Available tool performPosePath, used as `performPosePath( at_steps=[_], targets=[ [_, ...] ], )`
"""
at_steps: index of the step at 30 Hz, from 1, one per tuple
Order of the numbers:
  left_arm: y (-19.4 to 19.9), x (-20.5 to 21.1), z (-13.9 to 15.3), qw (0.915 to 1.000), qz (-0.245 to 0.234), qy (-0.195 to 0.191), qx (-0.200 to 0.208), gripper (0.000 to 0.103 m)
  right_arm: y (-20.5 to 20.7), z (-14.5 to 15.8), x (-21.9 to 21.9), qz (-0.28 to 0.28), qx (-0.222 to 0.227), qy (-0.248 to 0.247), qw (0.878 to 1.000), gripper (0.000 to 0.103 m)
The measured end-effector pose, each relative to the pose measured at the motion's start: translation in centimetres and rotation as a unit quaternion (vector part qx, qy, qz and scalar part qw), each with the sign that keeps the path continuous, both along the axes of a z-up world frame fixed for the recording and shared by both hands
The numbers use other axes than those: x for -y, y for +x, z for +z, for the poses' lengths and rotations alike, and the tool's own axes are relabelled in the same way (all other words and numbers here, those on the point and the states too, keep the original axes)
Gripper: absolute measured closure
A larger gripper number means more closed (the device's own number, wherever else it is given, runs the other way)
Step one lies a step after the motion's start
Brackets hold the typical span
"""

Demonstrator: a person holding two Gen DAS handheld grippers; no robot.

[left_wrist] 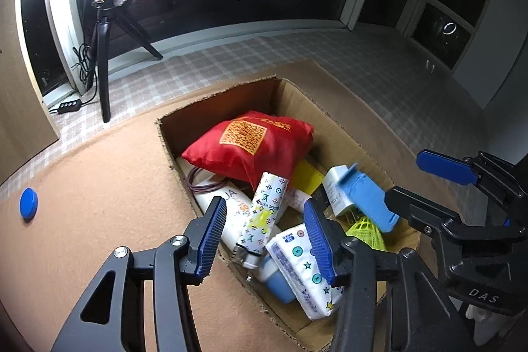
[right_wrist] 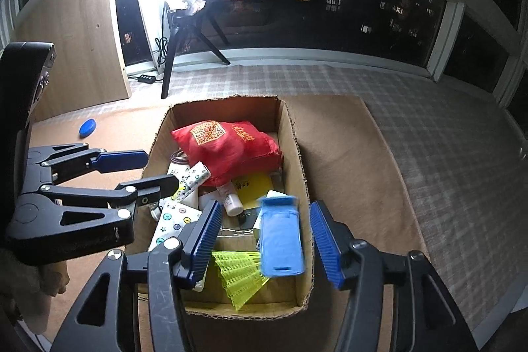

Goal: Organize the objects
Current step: 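Lower the stand and lighter into the box and open both grippers, then move the right gripper to the round blue tin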

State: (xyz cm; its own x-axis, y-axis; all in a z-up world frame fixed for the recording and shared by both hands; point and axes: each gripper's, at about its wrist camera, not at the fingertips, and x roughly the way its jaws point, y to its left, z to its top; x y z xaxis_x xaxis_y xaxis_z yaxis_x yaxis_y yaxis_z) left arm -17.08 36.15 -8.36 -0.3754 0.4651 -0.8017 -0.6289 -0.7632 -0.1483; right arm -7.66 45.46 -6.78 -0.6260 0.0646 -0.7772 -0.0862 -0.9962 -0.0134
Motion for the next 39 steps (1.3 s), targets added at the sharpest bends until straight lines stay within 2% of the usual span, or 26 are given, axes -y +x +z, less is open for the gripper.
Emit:
performPosePath(
  at_steps=[11, 17, 27, 39],
  targets=[
    [0.6, 2.3, 1.3, 0.9999, 0.013, 0.004, -0.01, 0.05, 0.4, 0.8, 1.6, 0.008, -0.006, 0.001, 1.0, 0.041],
    [1.4, 5.2, 2.5, 0.9994, 0.029, 0.004, -0.019, 0.048, 0.5, 1.3, 3.2, 0.015, -0.009, -0.004, 1.0, 0.037],
    [2.7, 12.5, 3.4, 0.9974, 0.069, 0.002, -0.022, 0.043, 0.2, 1.9, 7.2, 0.042, -0.009, -0.006, 0.999, 0.035],
    [1.9, 22.3, 5.5, 0.9904, 0.135, 0.003, -0.029, 0.041, -1.9, 3.3, 13.7, 0.085, -0.019, -0.001, 0.996, 0.034]
  ],
)
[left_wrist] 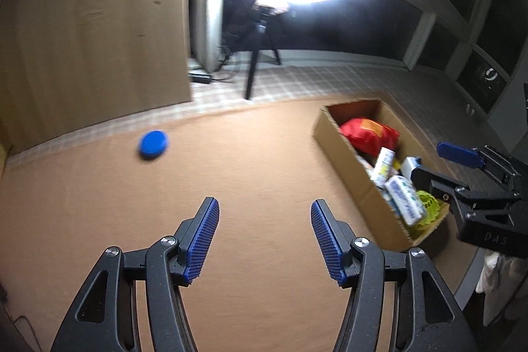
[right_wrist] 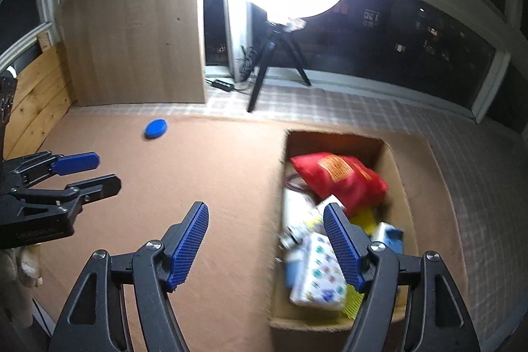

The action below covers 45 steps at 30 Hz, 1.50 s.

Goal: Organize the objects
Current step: 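Move the right gripper to the round blue tin, then close the right gripper on the round blue tin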

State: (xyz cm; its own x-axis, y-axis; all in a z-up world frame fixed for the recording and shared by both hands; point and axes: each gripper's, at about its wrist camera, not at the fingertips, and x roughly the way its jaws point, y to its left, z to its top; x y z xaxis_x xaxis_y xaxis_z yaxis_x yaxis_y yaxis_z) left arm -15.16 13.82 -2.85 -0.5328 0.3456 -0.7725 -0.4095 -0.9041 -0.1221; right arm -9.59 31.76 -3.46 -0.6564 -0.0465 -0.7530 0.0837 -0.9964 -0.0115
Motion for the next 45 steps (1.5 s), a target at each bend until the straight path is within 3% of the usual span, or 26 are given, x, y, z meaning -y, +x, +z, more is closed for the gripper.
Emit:
performPosePath(
  at_steps=[14, 19, 24, 29, 35, 41, 45],
  targets=[
    [-4.9, 12.4, 4.6, 0.9962, 0.071, -0.028, -0.041, 0.04, -8.4, 4.3, 7.3, 0.056, -0.025, -0.018, 0.998, 0.032],
    [-7.5, 14.5, 6.1, 0.994, 0.081, -0.042, -0.06, 0.036, -13.0, 4.4, 9.6, 0.073, -0.013, -0.058, 0.996, 0.023],
    [-7.5, 16.1, 4.2, 0.9942, 0.086, -0.047, -0.045, 0.034, -17.3, 0.7, 12.6, 0.089, 0.037, -0.094, 0.991, 0.021],
    [-5.7, 18.2, 0.4, 0.9934, 0.103, -0.049, -0.009, 0.034, -20.8, -4.0, 16.3, 0.099, 0.072, -0.055, 0.991, 0.021],
    [-2.5, 22.0, -3.7, 0.9871, 0.15, -0.048, 0.028, 0.031, -23.9, -8.2, 18.6, 0.092, 0.11, -0.05, 0.988, 0.021],
    [0.0, 25.2, -6.1, 0.9798, 0.191, -0.029, 0.054, 0.031, -25.9, -11.2, 20.8, 0.085, 0.149, -0.052, 0.984, 0.021],
    [0.7, 26.4, -6.4, 0.9768, 0.206, -0.019, 0.055, 0.031, -26.7, -12.5, 22.4, 0.083, 0.16, -0.025, 0.983, 0.021]
  ],
)
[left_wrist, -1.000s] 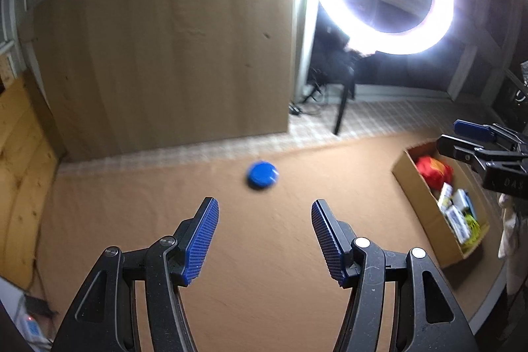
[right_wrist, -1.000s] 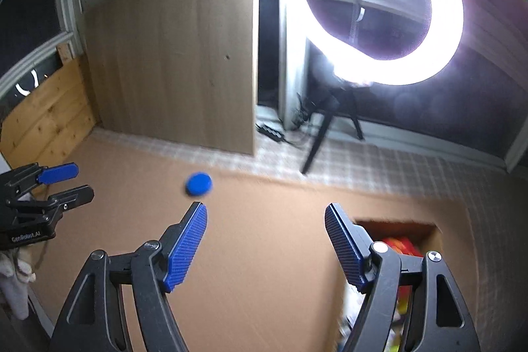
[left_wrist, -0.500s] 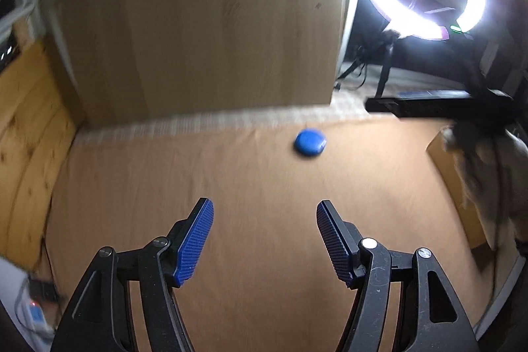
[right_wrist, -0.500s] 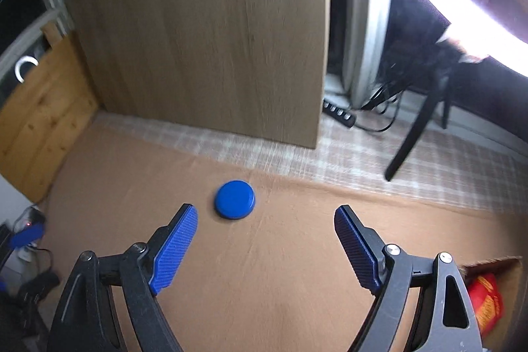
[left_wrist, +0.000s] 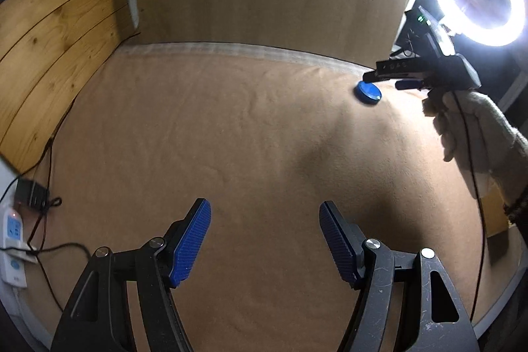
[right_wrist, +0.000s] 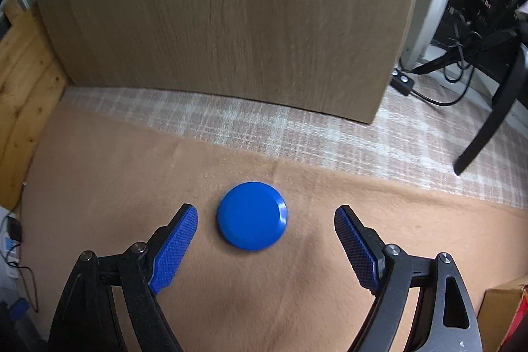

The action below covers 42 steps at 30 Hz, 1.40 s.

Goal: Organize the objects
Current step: 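Close the right gripper on the round blue tin, then carry the blue tin into the box and open the right gripper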

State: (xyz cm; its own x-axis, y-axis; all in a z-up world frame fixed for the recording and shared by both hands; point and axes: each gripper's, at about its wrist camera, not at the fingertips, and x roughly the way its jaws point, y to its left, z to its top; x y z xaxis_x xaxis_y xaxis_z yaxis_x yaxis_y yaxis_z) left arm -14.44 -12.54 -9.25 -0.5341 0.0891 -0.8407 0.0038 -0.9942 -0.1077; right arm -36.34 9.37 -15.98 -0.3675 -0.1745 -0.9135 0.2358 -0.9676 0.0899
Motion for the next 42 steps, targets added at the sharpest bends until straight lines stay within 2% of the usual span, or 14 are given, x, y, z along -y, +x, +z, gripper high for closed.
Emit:
performPosePath(
  at_steps=[14, 20, 28, 37, 42],
  targets=[
    [2.4, 1.6, 0.2, 0.9997, 0.023, 0.007, -0.001, 0.031, -0.6, -2.1, 0.4, -0.01, 0.019, 0.047, 0.999, 0.021],
    [2.2, 1.3, 0.4, 0.9997, 0.023, 0.007, -0.001, 0.031, -0.2, -2.0, 0.1, -0.007, 0.016, 0.048, 0.999, 0.031],
    [2.0, 0.9, 0.3, 0.9998, 0.019, 0.011, 0.0, 0.031, 0.6, -1.5, -0.8, -0.002, 0.017, 0.043, 0.999, 0.057],
    [1.7, -0.8, -0.1, 0.9999, 0.004, 0.016, 0.006, 0.031, 3.7, -1.2, -1.9, 0.026, 0.01, 0.041, 0.999, 0.057],
    [1.8, -1.8, -0.3, 0.9998, -0.003, 0.018, 0.01, 0.031, 6.9, -1.3, -3.6, 0.044, 0.002, 0.038, 0.998, 0.057]
  ],
)
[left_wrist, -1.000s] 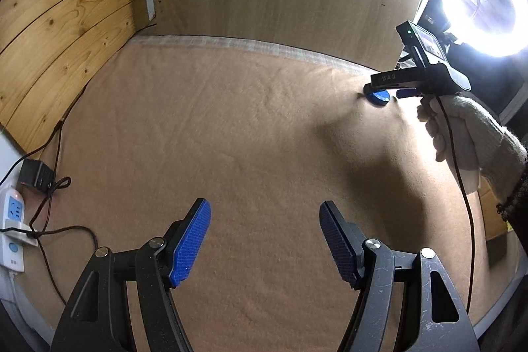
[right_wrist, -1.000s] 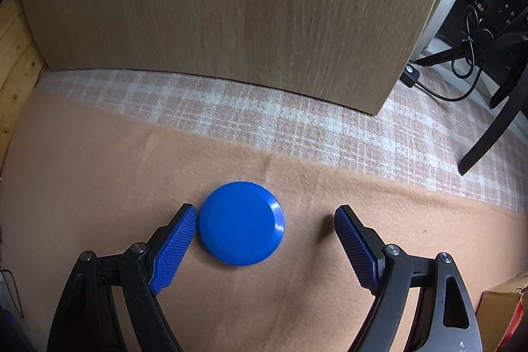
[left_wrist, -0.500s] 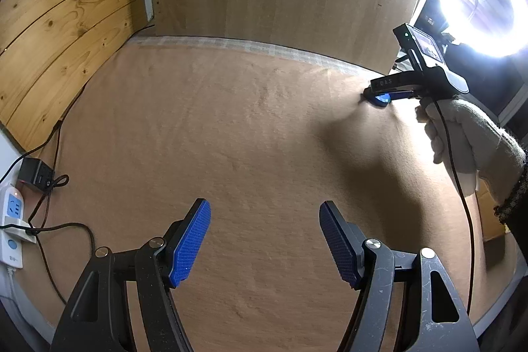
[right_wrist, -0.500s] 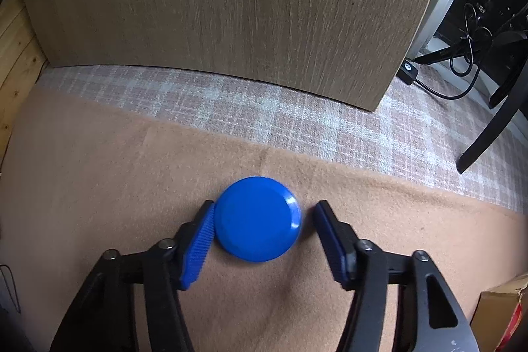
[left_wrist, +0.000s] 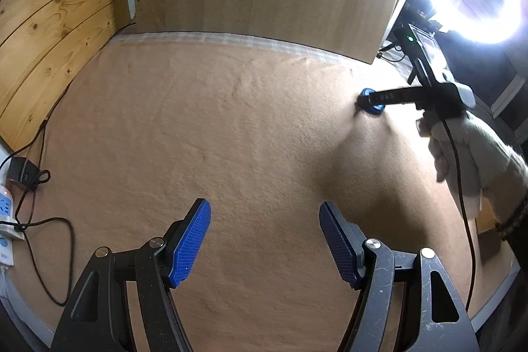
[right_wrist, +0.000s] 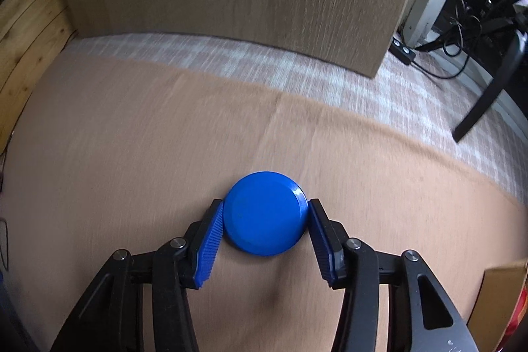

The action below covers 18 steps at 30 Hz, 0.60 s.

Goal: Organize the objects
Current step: 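Carry the blue tin into the box and open the right gripper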

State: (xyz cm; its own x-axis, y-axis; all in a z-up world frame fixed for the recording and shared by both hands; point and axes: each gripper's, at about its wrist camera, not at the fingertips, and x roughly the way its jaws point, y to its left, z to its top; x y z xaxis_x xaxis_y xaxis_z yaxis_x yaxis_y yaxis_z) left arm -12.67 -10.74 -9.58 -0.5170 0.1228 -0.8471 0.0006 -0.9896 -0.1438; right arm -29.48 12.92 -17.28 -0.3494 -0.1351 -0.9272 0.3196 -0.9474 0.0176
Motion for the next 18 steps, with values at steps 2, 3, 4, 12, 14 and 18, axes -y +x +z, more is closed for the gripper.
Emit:
performPosePath(
  at_steps=[2, 3, 4, 12, 14, 18],
  targets=[
    [0.0, -0.4, -0.2, 1.0, -0.003, 0.001, 0.002, 0.031, 1.8, 0.1, -1.2, 0.005, -0.001, -0.004, 1.0, 0.057],
    [0.0, -0.8, -0.3, 1.0, -0.004, 0.001, 0.002, 0.031, 2.3, 0.2, -1.3, 0.007, -0.002, -0.005, 1.0, 0.057],
    [-0.1, -1.0, -0.4, 1.0, -0.006, 0.001, 0.003, 0.031, 2.7, 0.2, -1.6, 0.011, -0.003, -0.006, 1.0, 0.057],
    [-0.3, -4.7, -1.7, 0.9992, -0.036, 0.002, 0.017, 0.031, 10.7, 0.3, -1.0, 0.02, -0.024, -0.014, 0.999, 0.057],
    [-0.3, -5.6, -1.9, 0.9989, -0.043, 0.004, 0.02, 0.031, 13.0, 0.3, -2.1, 0.016, -0.03, -0.014, 0.999, 0.057],
    [-0.4, -7.9, -2.1, 0.9978, -0.06, 0.004, 0.026, 0.031, 15.4, 0.5, -3.5, -0.004, -0.019, -0.044, 0.999, 0.057]
  ],
)
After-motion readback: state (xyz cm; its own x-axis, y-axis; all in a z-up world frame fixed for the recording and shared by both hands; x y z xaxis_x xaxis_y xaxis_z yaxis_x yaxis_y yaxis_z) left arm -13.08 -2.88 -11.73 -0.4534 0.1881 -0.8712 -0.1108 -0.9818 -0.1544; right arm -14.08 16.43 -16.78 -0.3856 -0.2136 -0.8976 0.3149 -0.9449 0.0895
